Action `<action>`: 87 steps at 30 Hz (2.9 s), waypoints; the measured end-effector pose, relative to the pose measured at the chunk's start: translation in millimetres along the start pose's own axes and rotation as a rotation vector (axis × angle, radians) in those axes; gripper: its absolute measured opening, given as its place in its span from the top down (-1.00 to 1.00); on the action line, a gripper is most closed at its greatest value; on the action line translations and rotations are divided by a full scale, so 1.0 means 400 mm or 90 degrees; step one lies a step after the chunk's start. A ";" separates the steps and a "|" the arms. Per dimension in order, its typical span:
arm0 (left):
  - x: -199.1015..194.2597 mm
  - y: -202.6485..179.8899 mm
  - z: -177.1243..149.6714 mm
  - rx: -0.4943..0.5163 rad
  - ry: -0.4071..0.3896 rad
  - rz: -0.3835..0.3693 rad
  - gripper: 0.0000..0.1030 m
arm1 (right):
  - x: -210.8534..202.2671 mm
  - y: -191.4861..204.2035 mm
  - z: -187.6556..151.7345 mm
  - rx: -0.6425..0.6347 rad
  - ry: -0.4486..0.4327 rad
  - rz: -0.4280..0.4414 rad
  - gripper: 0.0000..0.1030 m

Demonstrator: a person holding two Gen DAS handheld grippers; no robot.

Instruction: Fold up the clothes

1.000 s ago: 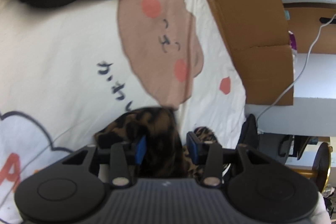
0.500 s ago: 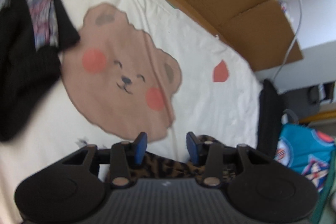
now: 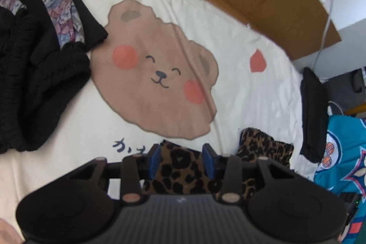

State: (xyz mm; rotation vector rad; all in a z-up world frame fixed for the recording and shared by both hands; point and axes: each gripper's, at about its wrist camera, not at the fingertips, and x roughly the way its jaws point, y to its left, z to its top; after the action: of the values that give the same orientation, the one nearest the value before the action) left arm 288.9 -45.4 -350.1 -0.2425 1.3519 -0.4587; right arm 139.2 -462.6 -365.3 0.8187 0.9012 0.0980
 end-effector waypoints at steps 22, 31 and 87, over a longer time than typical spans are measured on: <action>0.091 -0.007 -0.118 0.226 -0.031 0.029 0.19 | 0.055 0.070 0.007 -0.100 -0.001 -0.103 0.64; 0.099 -0.002 -0.104 0.200 -0.041 0.008 0.31 | 0.069 0.086 0.006 -0.140 0.014 -0.096 0.94; 0.124 -0.049 -0.108 0.240 -0.077 0.070 0.79 | 0.137 0.154 -0.020 -0.274 0.018 -0.179 0.88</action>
State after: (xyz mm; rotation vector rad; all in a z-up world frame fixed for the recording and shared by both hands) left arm 250.7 -81.0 -394.6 0.1131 1.1299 -0.5863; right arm 183.8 -392.8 -362.7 0.2871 0.9695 0.0545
